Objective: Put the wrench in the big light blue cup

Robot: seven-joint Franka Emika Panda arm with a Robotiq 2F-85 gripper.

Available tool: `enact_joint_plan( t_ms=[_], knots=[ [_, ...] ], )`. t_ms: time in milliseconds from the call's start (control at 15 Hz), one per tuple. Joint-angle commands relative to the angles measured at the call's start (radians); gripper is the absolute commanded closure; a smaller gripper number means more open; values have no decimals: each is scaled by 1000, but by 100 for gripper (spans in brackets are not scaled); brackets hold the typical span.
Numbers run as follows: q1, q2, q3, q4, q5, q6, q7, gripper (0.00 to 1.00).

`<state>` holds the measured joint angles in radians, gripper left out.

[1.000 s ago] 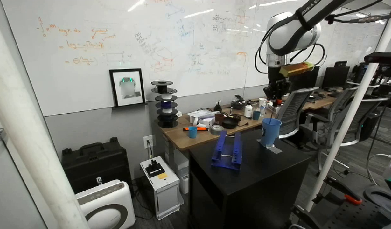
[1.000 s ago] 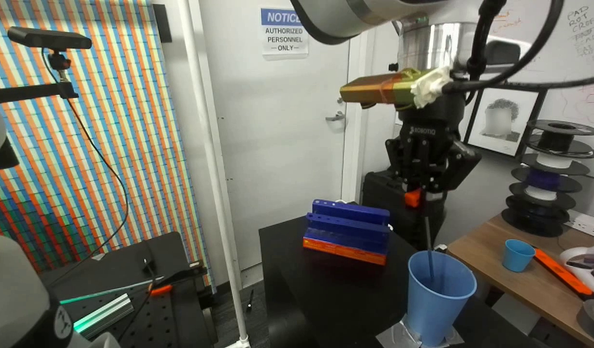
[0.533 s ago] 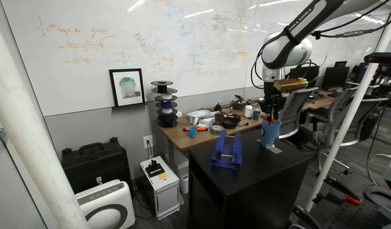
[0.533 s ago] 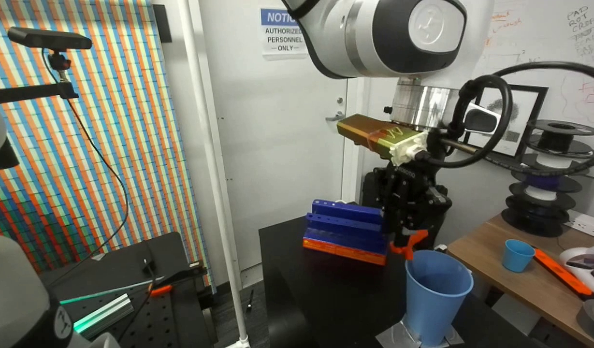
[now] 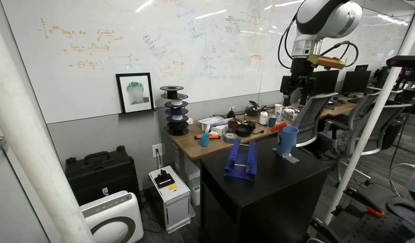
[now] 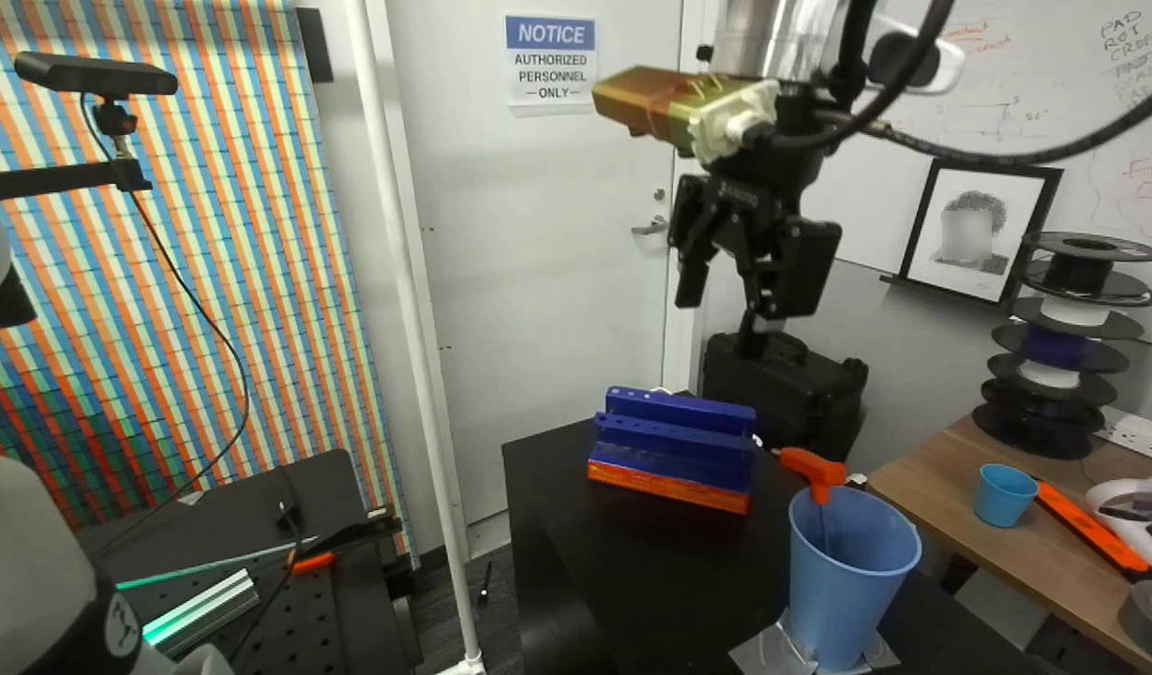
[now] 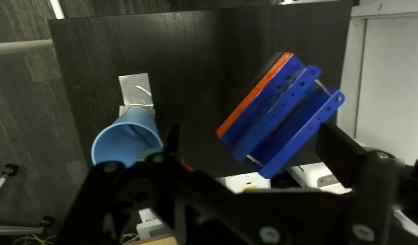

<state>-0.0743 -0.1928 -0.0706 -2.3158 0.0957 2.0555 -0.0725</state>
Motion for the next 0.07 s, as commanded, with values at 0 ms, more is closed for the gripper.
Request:
enact_joint_plan(
  t_ms=[0],
  knots=[
    [47, -255, -10, -156, 129, -74, -114, 0]
  ],
)
